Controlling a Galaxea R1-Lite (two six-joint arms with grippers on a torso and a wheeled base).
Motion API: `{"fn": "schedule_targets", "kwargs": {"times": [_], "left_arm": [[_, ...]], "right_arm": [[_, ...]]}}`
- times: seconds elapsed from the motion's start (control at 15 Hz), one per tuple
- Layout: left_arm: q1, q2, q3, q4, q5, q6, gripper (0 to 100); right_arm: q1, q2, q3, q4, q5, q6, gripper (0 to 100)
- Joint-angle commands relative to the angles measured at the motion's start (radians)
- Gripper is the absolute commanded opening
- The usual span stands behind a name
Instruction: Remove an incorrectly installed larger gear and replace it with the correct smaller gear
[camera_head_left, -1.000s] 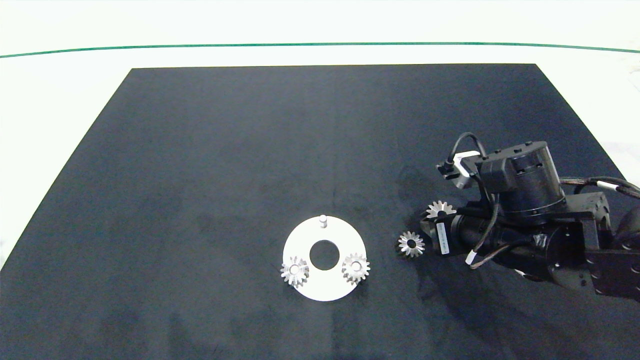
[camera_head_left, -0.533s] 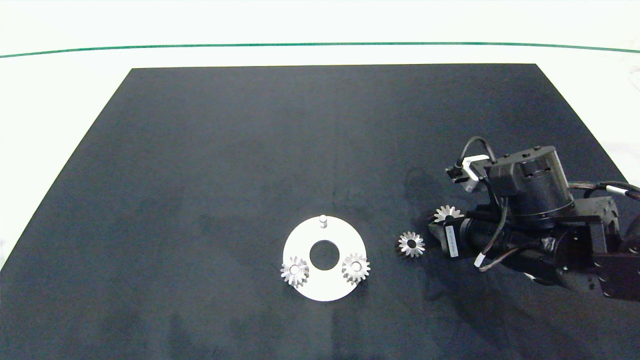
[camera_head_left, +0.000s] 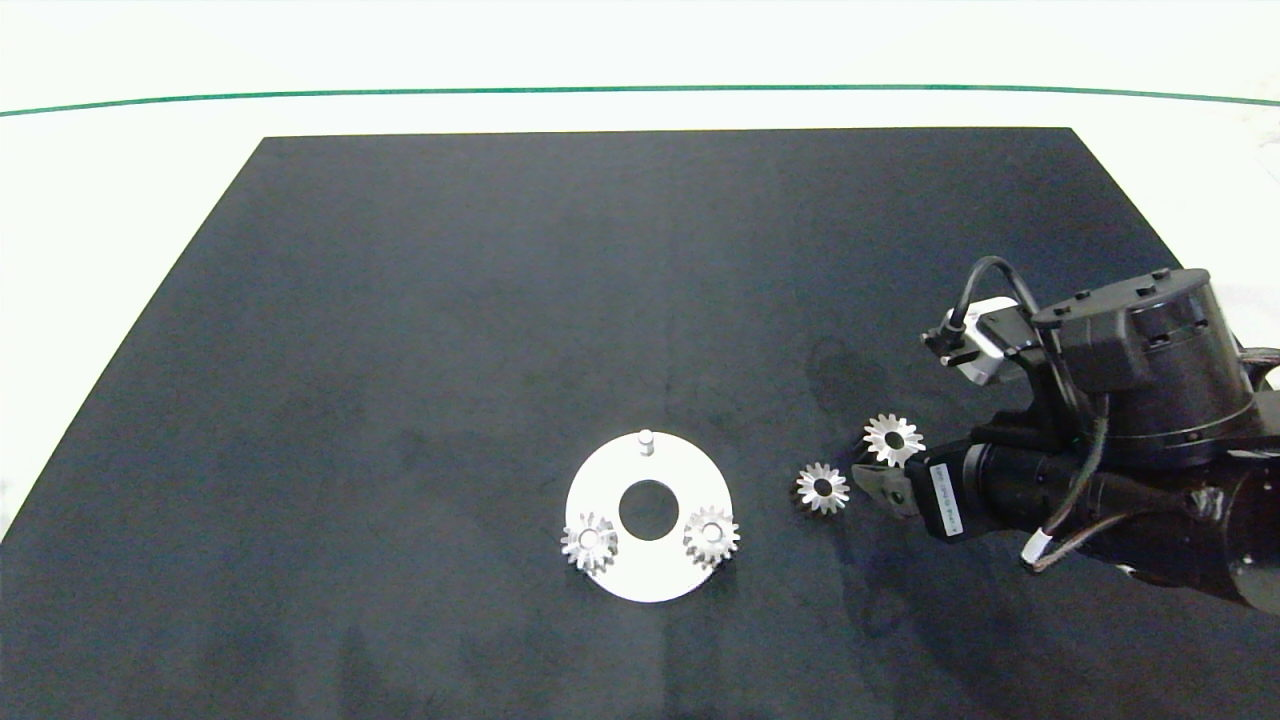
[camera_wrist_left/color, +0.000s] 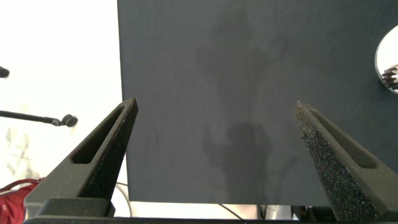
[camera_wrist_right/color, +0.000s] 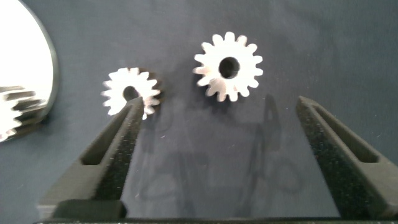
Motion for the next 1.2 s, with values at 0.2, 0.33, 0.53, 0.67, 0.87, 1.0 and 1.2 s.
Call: {"fn": "schedule_targets", "kwargs": {"times": [0.2,0.33,0.53,0.67,0.87,1.0,1.2], "left_arm": [[0.001,-0.005,0.0,0.005,0.0,0.008,100],[0.001,-0.006,0.0,0.005,0.0,0.008,100],[0.001,-0.011,0.0,0.005,0.0,0.01,100],[0.001,-0.011,0.0,0.005,0.0,0.01,100],[0.001,-0.012,0.0,0.005,0.0,0.016,100],[0.001,-0.017,0.0,0.005,0.0,0.016,100],[0.001,-0.017,0.0,0.005,0.0,0.016,100]], "right_arm": [[0.066,0.027,0.003,0.01,0.001,0.012,100],[0.084,0.077,0.0,0.002,0.004,0.018,100],[0.096,0.116,0.0,-0.025,0.003,0.03,100],[0.096,0.123,-0.002,-0.028,0.004,0.032,100],[0.096,0.147,0.006,-0.073,0.009,0.032,100],[0.096,0.164,0.017,-0.104,0.006,0.032,97],[0.096,0.164,0.018,-0.105,0.006,0.032,91]]}}
